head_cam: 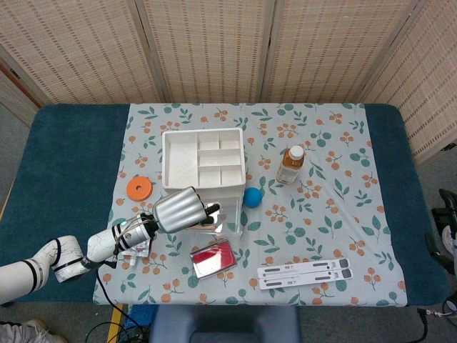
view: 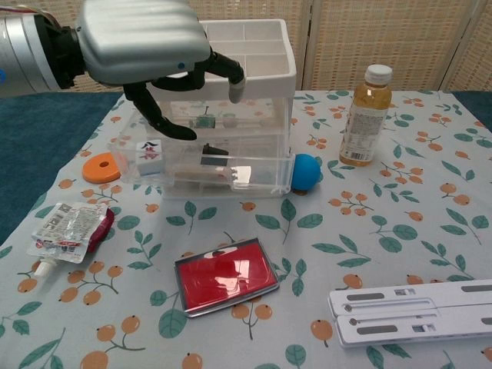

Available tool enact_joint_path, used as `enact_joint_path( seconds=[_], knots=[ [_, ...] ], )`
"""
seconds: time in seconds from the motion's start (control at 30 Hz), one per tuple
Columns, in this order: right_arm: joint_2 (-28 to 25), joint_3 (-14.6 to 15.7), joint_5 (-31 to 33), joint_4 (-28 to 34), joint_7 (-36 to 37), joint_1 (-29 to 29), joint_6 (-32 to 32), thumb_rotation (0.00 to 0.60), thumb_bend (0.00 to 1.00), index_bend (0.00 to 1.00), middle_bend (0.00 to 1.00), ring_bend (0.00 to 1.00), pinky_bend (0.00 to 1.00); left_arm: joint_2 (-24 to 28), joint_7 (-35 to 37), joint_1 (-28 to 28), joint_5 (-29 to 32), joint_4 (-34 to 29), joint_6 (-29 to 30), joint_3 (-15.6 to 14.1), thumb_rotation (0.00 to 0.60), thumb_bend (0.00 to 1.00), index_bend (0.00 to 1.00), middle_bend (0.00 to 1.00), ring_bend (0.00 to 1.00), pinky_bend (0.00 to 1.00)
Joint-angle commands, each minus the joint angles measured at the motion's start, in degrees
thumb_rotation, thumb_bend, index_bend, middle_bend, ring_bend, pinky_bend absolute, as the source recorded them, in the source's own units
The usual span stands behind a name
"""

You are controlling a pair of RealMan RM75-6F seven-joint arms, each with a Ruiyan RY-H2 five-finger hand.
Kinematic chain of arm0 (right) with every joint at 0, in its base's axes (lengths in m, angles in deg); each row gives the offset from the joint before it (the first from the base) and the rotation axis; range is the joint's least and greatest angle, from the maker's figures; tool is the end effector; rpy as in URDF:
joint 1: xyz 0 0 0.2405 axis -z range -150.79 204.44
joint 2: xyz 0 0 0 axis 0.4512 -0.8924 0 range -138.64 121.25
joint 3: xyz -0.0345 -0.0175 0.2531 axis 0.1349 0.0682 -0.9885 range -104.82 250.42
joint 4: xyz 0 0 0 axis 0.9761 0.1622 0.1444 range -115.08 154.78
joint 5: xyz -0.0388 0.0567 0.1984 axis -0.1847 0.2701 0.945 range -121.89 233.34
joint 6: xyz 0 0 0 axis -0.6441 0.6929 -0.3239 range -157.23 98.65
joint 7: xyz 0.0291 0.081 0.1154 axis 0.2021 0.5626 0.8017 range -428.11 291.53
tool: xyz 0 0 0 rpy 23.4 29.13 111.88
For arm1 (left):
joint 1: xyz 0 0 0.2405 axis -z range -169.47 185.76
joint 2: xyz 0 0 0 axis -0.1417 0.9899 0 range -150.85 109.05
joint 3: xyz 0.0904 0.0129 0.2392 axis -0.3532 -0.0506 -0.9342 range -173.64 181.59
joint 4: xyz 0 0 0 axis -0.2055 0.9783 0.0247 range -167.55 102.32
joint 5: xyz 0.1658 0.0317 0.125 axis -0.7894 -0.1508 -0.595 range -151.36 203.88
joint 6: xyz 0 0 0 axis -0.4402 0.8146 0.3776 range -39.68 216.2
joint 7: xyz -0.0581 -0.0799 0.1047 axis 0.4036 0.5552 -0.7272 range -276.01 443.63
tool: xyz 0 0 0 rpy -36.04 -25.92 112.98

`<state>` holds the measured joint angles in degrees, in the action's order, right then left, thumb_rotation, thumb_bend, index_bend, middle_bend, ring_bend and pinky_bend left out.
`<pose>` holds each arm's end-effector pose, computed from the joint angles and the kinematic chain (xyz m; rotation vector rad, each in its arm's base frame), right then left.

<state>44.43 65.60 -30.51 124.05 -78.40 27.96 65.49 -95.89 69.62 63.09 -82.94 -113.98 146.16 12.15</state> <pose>-0.2814 -0.1608 0.2307 1.2574 -0.6619 0.8537 -0.0571 0.3514 0.0469 -2.2676 0.2540 -1.0808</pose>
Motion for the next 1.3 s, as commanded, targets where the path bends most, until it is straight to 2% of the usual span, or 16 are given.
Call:
enact_joint_path(
  seconds=[0.03,0.27,0.77,1.3],
  knots=[
    [0.14,0.02,-0.02,-0.11,0.06,-0.12,-0.17,0.6,0.38,0.03,0.14,0.06,0.11,0.94,-1.4,1.05,2.11,-1.38,-2.77,-0.14,0.6,0.18,0.36,0.92,1.0,1.0],
    [0.28,0.05,0.33,-0.39,0.35,0.07,-0.03,0.6,0.38,0.03,0.14,0.07,0.11,2.61,-4.8,2.03,5.85,-4.89,-7.46,-0.38,0.6,0.17,0.35,0.92,1.0,1.0],
    [1.08,0.29,0.96,-1.67,1.77,0.47,0.0,0.6,0.38,0.03,0.14,0.07,0.11,2.73,-9.65,4.05,11.12,-8.04,-12.52,-0.56,0.6,0.17,0.35,0.92,1.0,1.0],
    [1.51,0.25,1.44,-2.59,2.73,0.63,-0.13,0.6,0.38,0.03,0.14,0.07,0.11,2.33,-12.54,5.72,15.37,-9.16,-15.03,-0.47,0.6,0.17,0.35,0.92,1.0,1.0]
  ],
)
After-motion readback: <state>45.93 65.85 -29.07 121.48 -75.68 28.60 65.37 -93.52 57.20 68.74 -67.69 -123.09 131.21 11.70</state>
